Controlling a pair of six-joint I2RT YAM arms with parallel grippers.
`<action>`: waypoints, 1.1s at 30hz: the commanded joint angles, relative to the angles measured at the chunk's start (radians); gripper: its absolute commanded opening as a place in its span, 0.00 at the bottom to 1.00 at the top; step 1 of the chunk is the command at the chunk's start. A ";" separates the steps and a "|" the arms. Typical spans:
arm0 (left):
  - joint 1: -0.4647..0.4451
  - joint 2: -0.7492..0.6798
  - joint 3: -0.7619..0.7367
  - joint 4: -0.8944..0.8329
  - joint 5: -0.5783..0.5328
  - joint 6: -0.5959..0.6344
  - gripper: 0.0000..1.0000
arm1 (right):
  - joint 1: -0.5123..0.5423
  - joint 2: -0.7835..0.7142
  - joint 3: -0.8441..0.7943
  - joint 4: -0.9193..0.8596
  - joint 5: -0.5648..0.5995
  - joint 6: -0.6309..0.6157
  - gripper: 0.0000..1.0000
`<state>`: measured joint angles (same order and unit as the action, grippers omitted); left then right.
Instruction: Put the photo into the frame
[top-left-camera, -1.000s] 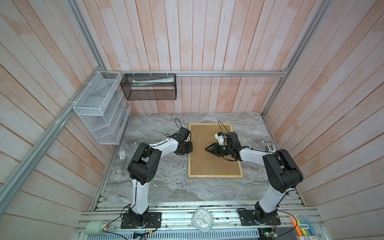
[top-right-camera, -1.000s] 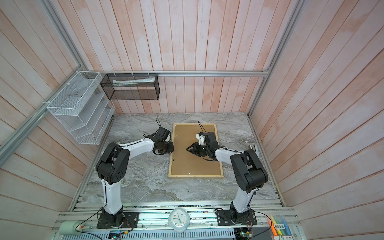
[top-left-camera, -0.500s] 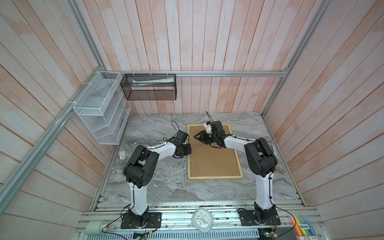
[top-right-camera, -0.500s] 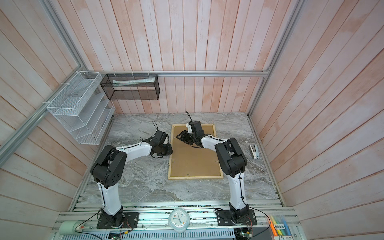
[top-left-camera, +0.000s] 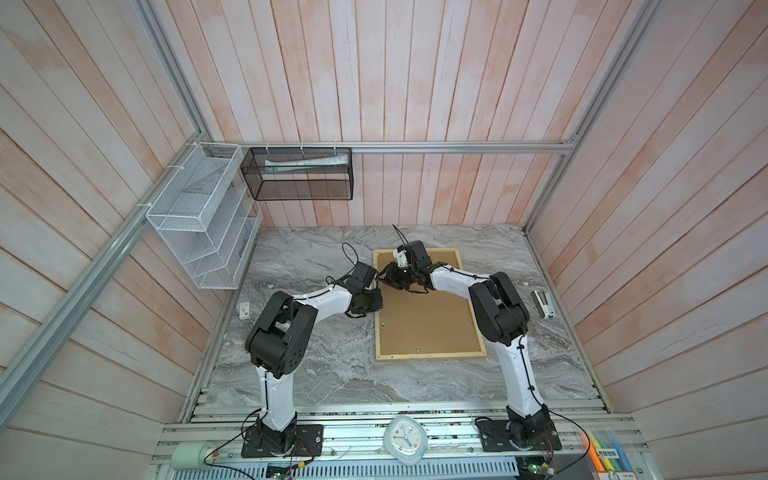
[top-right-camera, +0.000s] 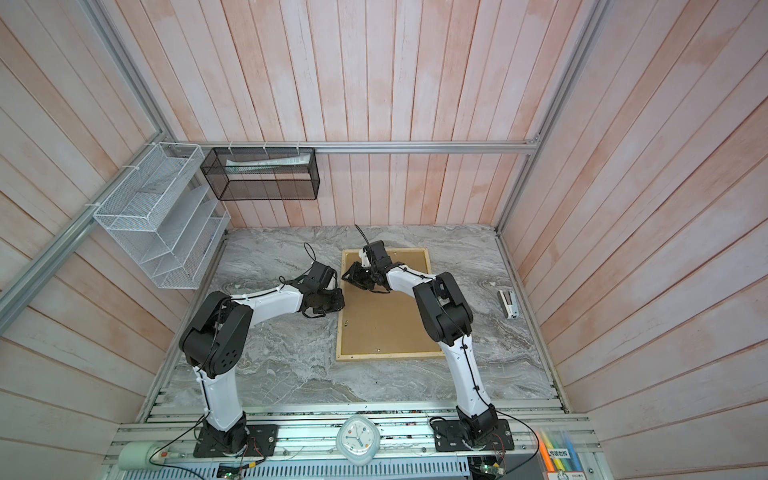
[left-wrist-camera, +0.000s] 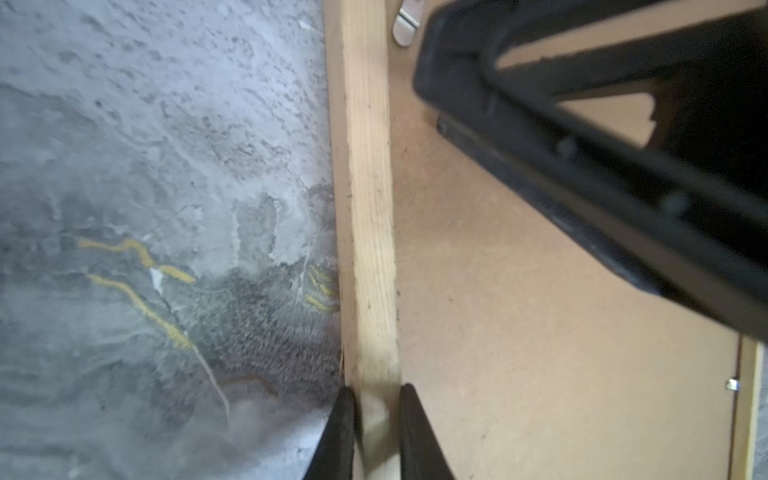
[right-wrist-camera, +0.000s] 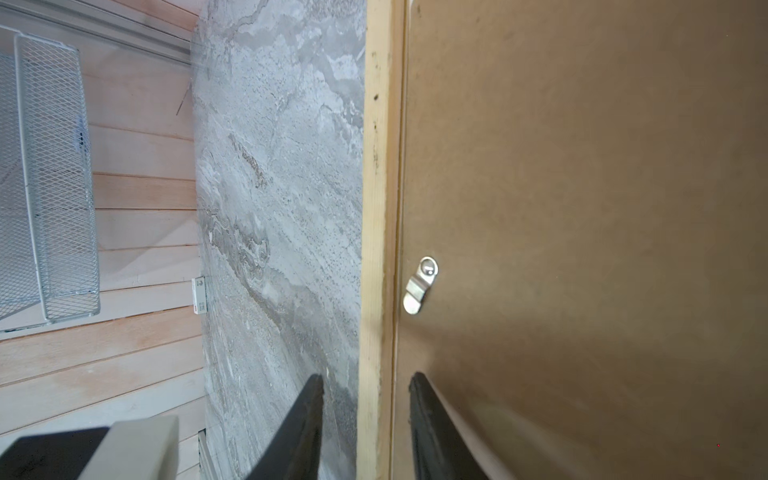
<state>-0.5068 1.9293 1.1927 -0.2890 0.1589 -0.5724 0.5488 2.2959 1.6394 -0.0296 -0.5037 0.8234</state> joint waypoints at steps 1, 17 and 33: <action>-0.018 -0.005 -0.033 -0.058 0.053 -0.020 0.14 | 0.003 0.041 0.041 -0.048 0.034 0.017 0.36; -0.032 -0.015 -0.032 -0.066 0.067 -0.011 0.12 | 0.011 0.112 0.100 -0.061 0.082 0.041 0.36; -0.059 -0.009 -0.015 -0.070 0.075 -0.011 0.11 | 0.020 0.121 0.018 0.090 0.113 0.184 0.36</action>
<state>-0.5247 1.9255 1.1873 -0.2832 0.1223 -0.5724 0.5613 2.3672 1.7020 0.0483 -0.4332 0.9573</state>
